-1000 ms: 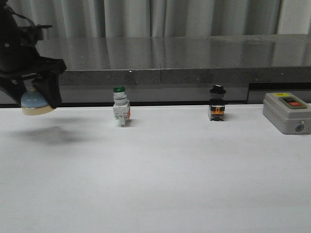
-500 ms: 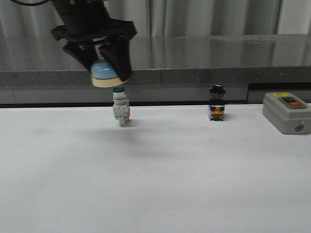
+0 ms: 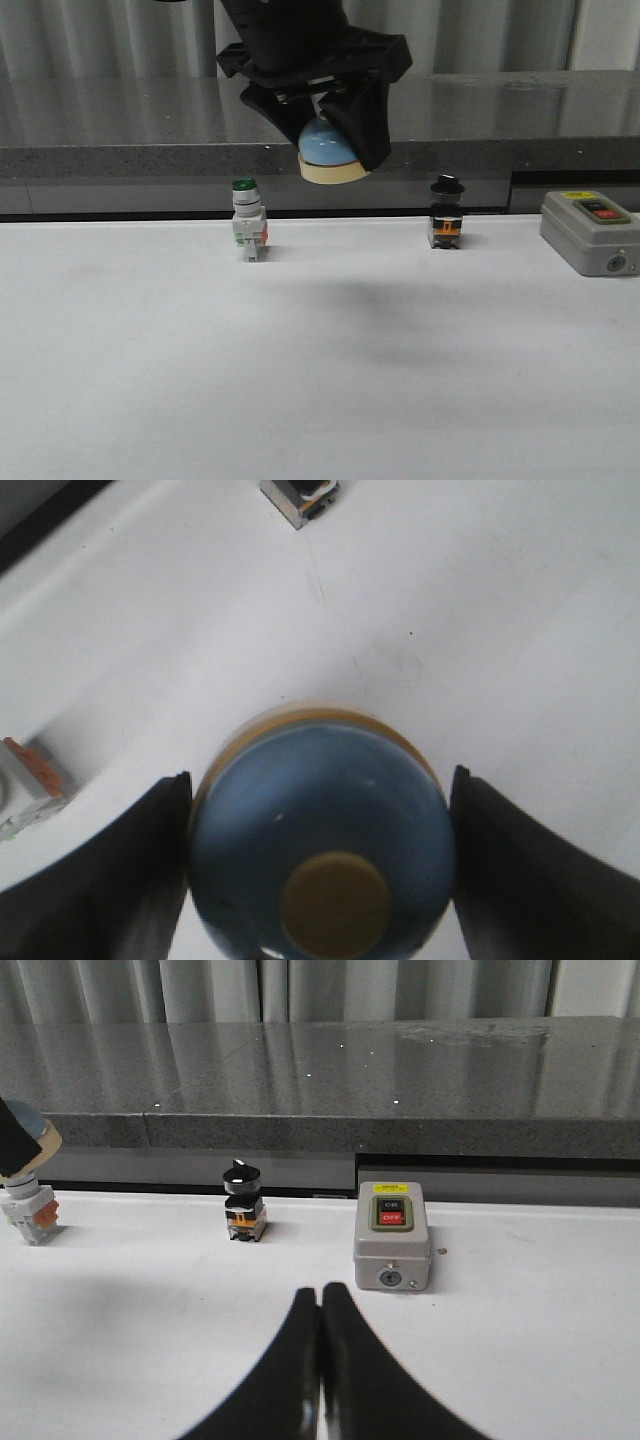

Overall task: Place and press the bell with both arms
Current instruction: 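Lift the bell with the left gripper and carry it toward the table center, then lower the held bell onto the table in front of the switches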

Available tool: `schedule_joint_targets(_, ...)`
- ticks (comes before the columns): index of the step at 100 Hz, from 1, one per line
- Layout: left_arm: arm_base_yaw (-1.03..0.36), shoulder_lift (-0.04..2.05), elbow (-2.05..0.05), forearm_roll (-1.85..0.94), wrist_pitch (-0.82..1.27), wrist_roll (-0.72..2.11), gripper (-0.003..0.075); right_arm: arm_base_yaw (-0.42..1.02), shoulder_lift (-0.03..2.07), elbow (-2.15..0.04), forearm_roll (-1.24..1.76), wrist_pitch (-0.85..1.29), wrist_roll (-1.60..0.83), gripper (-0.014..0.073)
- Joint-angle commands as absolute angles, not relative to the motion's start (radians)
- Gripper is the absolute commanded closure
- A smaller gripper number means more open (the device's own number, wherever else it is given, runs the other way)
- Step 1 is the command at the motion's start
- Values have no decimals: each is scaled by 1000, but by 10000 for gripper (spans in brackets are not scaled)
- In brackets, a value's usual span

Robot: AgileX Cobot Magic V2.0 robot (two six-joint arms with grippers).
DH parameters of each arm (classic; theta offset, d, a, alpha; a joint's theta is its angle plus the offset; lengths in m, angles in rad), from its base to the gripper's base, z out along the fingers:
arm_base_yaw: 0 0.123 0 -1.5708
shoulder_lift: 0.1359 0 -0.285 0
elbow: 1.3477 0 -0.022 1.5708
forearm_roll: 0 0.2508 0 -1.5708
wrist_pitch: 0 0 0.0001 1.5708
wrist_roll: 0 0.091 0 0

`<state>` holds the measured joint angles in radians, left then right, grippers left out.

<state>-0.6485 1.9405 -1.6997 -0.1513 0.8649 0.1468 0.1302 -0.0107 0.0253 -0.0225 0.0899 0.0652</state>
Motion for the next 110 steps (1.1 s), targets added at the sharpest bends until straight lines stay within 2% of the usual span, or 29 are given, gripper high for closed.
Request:
schedule_joint_targets(1,-656,1899,-1733,-160,815,146,638,123,-29,12,-18,6,59,654)
schedule_joint_targets(51,-663,2081,-1733,-160,798,146,638,123,-29,12,-18,6,59,654)
schedule_joint_targets(100,-674,2136,-1733,-175,813,146,634,123,-29,12,-18,6,59,654)
schedule_joint_targets(110,-674,2136,-1733,-175,825,146,589,123,-29,12,-18,6,59,654)
